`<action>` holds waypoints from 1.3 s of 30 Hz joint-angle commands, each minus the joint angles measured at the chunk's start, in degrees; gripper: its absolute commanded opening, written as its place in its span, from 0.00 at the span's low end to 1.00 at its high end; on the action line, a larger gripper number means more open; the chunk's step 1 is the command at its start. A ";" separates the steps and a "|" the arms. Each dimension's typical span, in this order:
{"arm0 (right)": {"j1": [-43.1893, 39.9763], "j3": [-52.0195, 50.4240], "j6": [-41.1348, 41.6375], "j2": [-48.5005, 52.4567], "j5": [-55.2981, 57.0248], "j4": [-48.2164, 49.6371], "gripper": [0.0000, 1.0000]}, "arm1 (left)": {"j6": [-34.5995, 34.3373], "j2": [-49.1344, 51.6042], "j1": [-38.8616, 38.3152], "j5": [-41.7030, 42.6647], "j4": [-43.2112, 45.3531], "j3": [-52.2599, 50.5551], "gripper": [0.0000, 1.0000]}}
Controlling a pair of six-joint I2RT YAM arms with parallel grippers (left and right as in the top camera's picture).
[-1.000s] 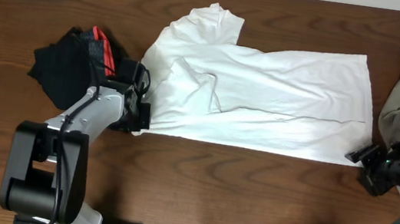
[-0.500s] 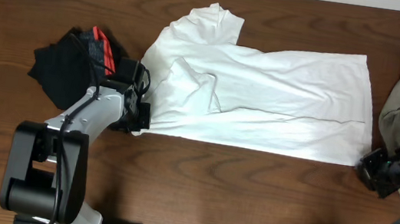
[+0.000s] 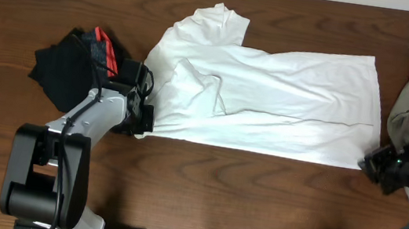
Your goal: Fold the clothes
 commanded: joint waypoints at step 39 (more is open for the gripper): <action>2.91 6.19 4.83 -0.37 31.69 -3.37 0.01 | -1.38 1.70 0.63 -2.03 0.94 -1.20 0.06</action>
